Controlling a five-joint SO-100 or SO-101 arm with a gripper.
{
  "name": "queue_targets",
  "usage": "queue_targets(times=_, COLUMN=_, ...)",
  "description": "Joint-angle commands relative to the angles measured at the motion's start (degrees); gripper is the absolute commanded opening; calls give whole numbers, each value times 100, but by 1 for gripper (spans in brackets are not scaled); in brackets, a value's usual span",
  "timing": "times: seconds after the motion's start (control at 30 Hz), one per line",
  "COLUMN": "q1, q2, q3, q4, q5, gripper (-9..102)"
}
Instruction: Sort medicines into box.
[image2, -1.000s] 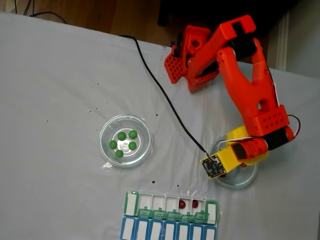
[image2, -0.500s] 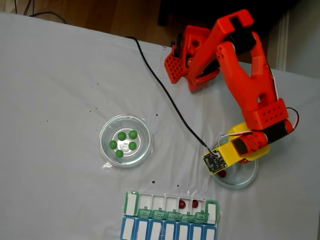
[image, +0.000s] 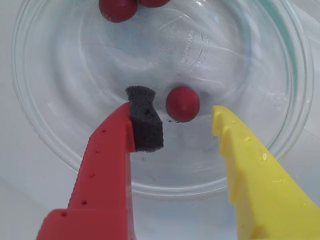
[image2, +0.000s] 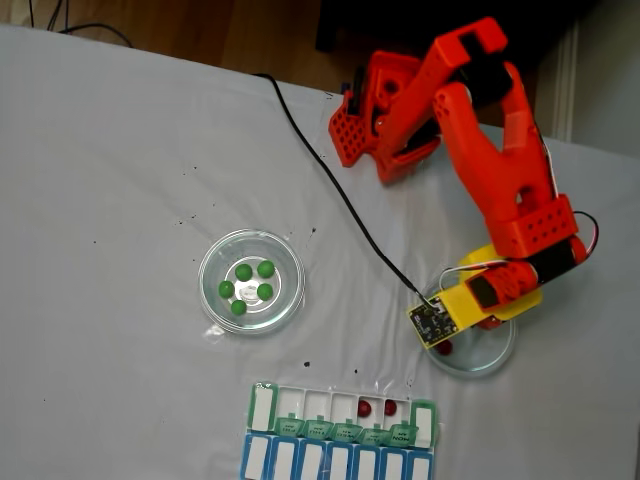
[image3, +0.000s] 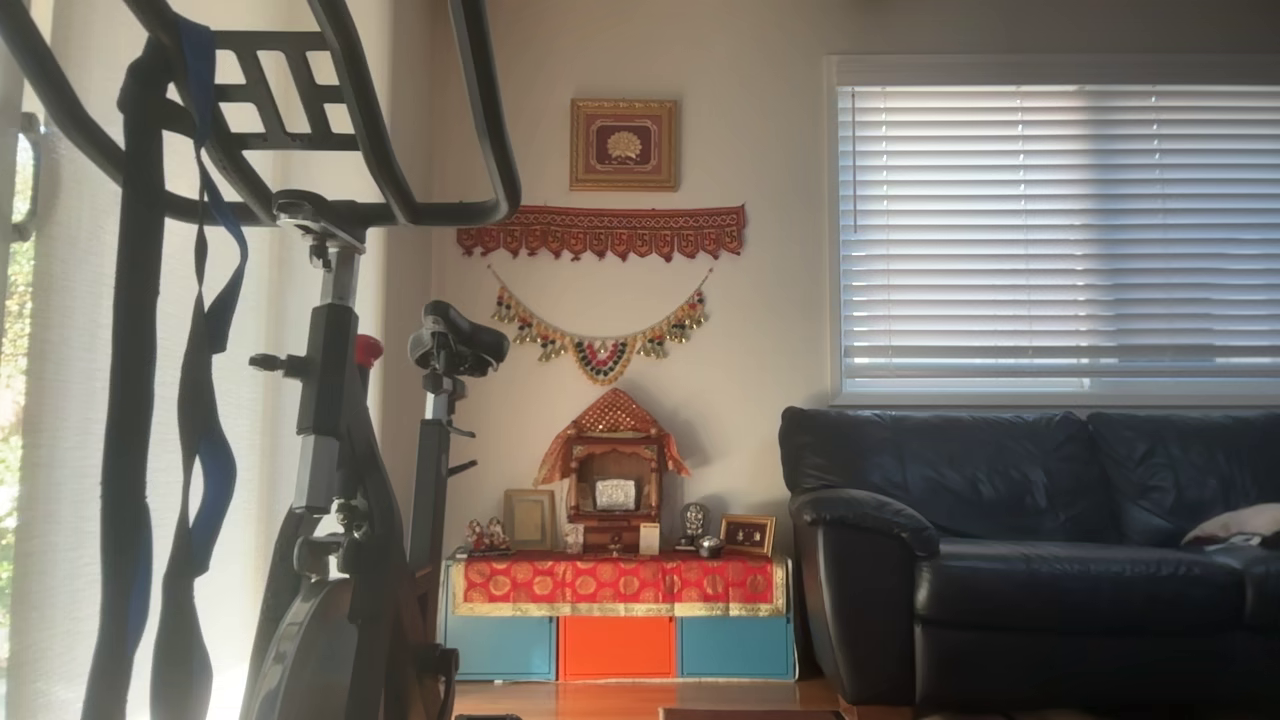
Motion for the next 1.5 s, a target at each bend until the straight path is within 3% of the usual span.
queue_targets(times=0.0, q1=-158, q2=149, q3=-18, q4=-53, q5=97, gripper=20)
queue_targets(times=1.1, q1=-747, q2=-211, q3=466, q4=-633, q5=281, gripper=12)
queue_targets(times=1.47, q1=-809, q2=-483, q3=123, q4=-281, q5=299, gripper=10)
